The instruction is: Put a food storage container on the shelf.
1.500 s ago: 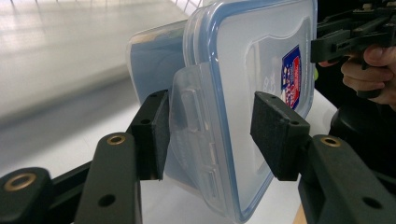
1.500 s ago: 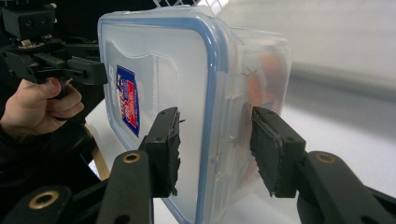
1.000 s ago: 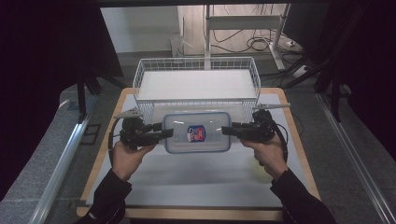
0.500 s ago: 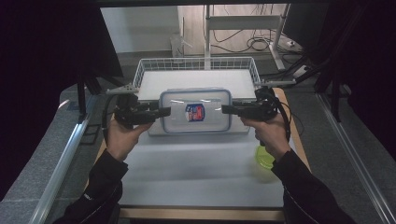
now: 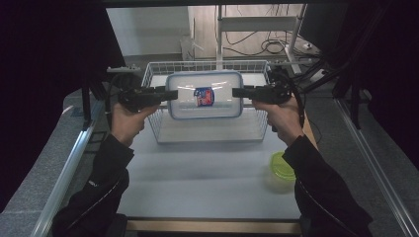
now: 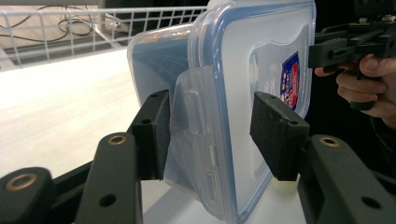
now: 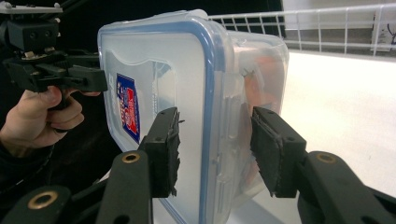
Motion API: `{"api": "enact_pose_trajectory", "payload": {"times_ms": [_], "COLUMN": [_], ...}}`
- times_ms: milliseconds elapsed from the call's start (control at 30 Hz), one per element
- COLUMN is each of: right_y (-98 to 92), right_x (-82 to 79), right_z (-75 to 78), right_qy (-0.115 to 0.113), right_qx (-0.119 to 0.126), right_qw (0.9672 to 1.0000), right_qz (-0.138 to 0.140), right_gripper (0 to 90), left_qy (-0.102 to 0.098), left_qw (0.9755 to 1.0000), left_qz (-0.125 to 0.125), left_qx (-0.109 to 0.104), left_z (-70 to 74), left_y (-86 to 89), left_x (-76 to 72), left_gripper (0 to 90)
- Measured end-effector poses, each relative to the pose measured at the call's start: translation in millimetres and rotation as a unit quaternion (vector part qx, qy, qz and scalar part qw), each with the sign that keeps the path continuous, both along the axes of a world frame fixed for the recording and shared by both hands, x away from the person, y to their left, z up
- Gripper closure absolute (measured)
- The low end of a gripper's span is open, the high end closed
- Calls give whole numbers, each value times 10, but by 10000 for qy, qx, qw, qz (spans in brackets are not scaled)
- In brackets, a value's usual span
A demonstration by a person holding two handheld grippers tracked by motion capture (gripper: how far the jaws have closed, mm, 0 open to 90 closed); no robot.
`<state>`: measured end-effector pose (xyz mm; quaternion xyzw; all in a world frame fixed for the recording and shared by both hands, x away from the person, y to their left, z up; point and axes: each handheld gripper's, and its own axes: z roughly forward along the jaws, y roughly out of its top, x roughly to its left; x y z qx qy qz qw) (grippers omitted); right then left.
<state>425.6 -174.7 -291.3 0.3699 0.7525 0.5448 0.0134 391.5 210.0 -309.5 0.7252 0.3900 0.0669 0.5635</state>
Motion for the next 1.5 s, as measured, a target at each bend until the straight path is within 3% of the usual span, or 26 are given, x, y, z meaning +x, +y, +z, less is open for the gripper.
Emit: {"api": "enact_pose_trajectory", "payload": {"times_ms": [333,600,867,1033,1200,1300,1500], "right_y": [9,-10,13,3,2,1,30], "right_x": [273,428,554,598,597,593,600], "right_z": [92,29,-30,-60,-66,-92,-149], "right_qy": [31,149,234,294,204,171,153], "right_qx": [167,301,278,348,325,361,344], "right_qw": [9998,9992,9989,9985,9988,9988,9988], "right_qz": [-133,-214,-302,-312,-296,-271,-312], "right_gripper": [526,525,524,520,517,517,478], "left_qy": [24,38,171,98,-223,-435,-388], "left_qw": [10000,9998,9995,9995,9996,9983,9962], "left_qz": [42,143,155,163,167,270,420], "left_qx": [-31,-137,-195,-266,-34,284,656], "left_z": [88,93,-13,-42,-60,-77,-130], "left_y": [-6,-18,-1,3,-17,-39,-107], "left_x": [255,420,560,565,524,483,473], "left_gripper": [489,488,488,488,470,443,413]}}
